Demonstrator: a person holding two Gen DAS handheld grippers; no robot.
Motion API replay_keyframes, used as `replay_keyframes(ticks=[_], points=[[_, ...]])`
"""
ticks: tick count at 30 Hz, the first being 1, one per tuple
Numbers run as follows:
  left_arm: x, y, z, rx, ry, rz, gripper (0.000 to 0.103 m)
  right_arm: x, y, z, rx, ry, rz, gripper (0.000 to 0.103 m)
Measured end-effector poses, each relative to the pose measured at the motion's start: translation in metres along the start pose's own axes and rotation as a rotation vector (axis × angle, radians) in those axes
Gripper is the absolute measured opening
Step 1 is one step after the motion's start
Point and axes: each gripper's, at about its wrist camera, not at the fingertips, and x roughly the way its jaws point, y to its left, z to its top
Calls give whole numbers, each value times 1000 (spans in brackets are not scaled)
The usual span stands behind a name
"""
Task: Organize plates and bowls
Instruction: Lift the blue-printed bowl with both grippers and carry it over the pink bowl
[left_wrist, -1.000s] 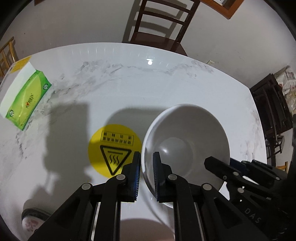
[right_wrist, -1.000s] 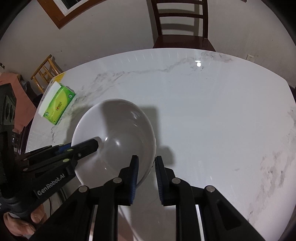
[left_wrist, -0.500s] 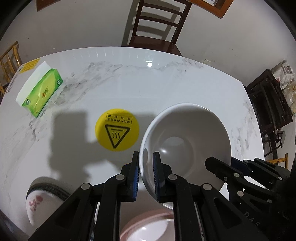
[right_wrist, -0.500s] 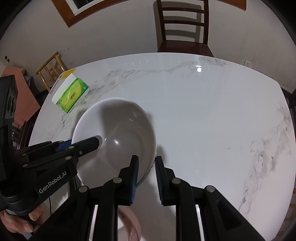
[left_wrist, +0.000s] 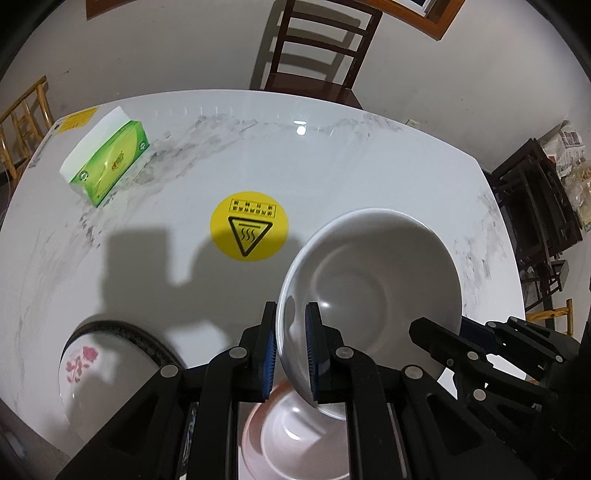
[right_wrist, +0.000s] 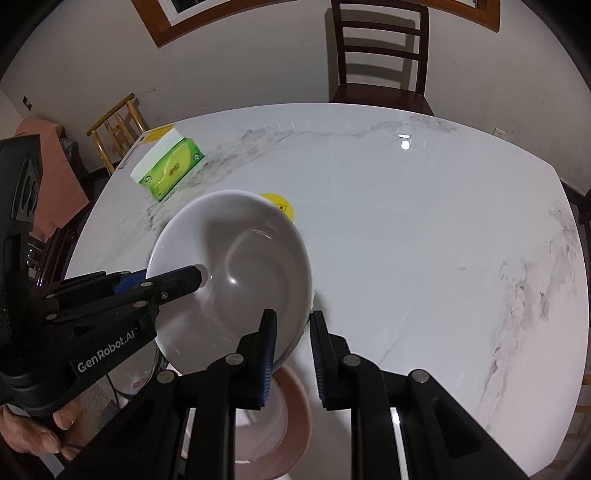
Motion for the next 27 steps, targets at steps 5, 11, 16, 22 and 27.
replay_keyframes(ticks=[5,11,16,22,27], points=[[-8,2,-13,4,-2,7,11,-5,7,-13,2,3,11,19],[-17,3,-33,13,-1,12,12,-11,17,-32,-12,9,12,19],[-18,6,-52,17,27,15,12,-11,22,-53,-15,31,19,19],[-17,6,-71,26,61,20,15,-5,24,-72,-21,65,31,19],[-12,6,-84,34,84,32,15,1,24,-82,-15,93,46,19]])
